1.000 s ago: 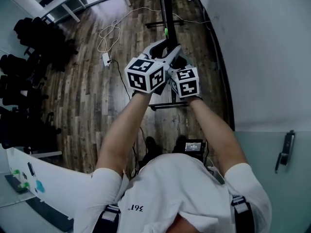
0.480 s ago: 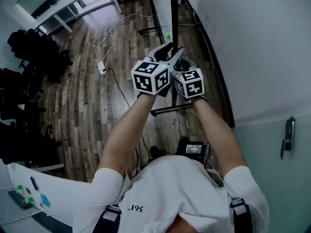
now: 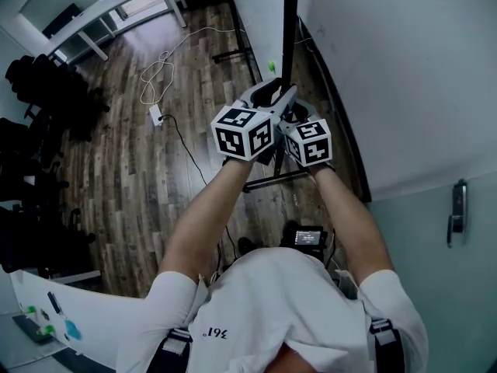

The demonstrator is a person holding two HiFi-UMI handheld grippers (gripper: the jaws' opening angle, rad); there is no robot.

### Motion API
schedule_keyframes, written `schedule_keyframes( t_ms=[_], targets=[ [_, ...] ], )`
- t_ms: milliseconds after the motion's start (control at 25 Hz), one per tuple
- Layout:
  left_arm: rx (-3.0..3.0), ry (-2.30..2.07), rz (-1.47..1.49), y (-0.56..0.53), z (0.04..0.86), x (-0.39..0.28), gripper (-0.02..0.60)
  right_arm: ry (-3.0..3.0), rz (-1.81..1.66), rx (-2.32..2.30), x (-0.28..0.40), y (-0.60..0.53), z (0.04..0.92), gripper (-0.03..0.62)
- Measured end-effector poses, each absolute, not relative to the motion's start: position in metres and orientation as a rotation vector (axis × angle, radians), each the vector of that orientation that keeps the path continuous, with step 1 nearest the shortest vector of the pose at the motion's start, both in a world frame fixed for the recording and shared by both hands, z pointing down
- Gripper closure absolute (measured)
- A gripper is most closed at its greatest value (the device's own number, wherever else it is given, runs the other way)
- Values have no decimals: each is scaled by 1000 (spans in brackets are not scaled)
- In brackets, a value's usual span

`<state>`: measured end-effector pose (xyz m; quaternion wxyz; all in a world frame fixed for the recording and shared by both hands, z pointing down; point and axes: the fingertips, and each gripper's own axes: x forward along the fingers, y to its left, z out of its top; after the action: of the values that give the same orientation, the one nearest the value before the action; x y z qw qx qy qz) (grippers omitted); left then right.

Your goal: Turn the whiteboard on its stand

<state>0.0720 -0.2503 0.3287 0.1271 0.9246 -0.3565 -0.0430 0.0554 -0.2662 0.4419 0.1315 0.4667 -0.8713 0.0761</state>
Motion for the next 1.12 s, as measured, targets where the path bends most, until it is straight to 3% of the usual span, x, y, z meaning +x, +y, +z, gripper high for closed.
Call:
schedule_keyframes(
  t_ms=[480,1120],
  targets=[
    [2668,-1014,-131,-229,327,79,457,-2532,225,1360,66,-248,439,405],
    [2667,-965,-152,-206,330,74,458,-2541,226,1318,61,-224,438,407]
  ],
)
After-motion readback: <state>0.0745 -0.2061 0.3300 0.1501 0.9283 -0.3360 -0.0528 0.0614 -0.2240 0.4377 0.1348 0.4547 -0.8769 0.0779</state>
